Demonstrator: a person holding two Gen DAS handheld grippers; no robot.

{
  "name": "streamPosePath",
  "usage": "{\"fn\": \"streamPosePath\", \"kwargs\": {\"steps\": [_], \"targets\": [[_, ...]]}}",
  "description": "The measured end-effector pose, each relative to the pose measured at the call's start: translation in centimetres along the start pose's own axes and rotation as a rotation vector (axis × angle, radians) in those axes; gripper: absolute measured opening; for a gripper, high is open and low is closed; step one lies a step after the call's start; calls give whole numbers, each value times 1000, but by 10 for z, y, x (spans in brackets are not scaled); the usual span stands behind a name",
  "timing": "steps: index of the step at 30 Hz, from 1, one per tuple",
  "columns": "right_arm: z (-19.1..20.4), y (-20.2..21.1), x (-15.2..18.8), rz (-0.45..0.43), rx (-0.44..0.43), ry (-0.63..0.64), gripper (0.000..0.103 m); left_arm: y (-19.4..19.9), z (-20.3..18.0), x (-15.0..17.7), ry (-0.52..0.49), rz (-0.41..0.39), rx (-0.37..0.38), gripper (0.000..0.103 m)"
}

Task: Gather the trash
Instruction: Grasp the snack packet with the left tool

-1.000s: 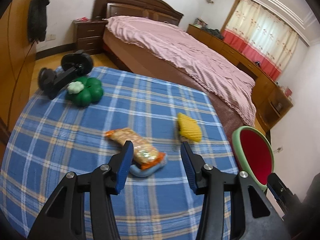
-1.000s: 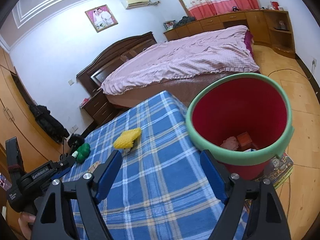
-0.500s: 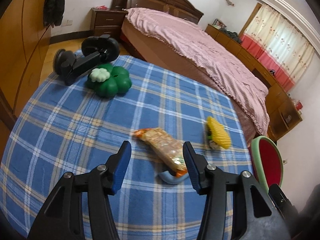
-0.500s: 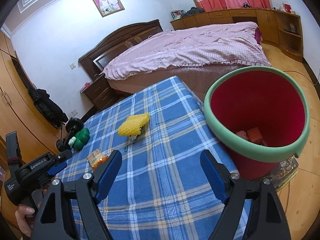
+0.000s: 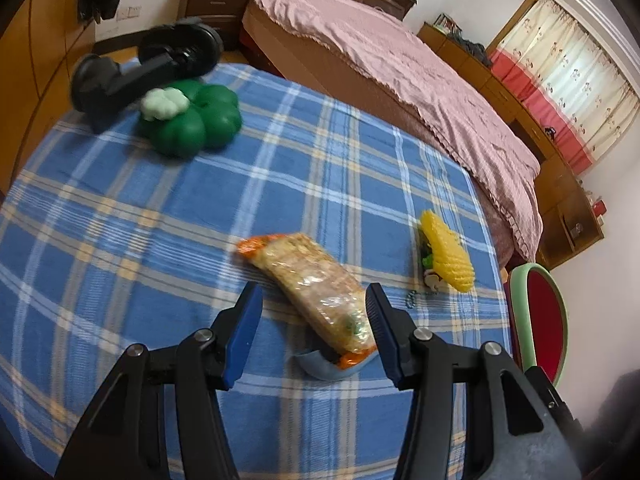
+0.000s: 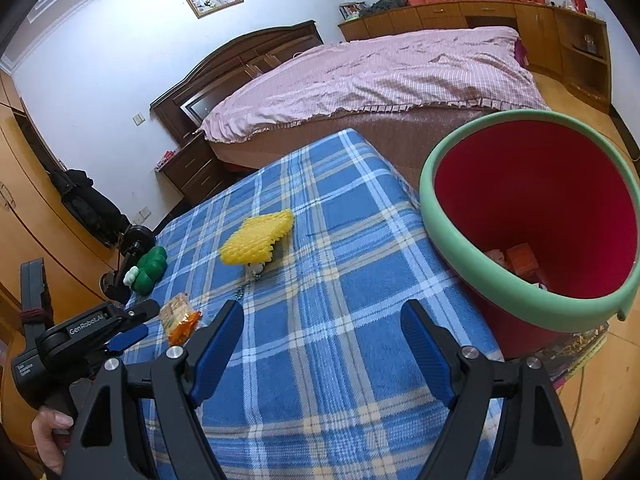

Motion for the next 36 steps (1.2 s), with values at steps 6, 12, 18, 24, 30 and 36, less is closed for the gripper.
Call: {"fn": "streamPosePath", "kwargs": {"steps": [6, 12, 18, 24, 30, 36], "targets": [[-7, -5, -3, 13, -7, -18, 83, -17, -11, 0, -18, 33, -14, 55], [-15, -9, -4, 22, -7, -37, 83, -28, -18, 3, -44, 47, -30, 57], [-17, -10, -3, 28, -8, -42, 83, -31, -23, 1, -121, 35, -68, 57], [-16, -12, -2, 28, -5, -32, 83, -27, -19, 1, -117, 22, -29, 53], [-6, -13, -5, 27, -2, -6, 83, -15, -16, -9, -123, -18, -16, 53], [14, -16, -11, 20, -8, 36, 83, -2, -4, -25, -132, -74, -51, 53]]}}
Point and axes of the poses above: each gripper's, at about its wrist camera, not at the fingertips, and y roughly against the way its jaws point, z to its left, x to its underside, the point moved 9 cm from there along -y, roughly the way its jaws point, and after that the axes turned 15 degrees about -y, right-handed, at the moved point
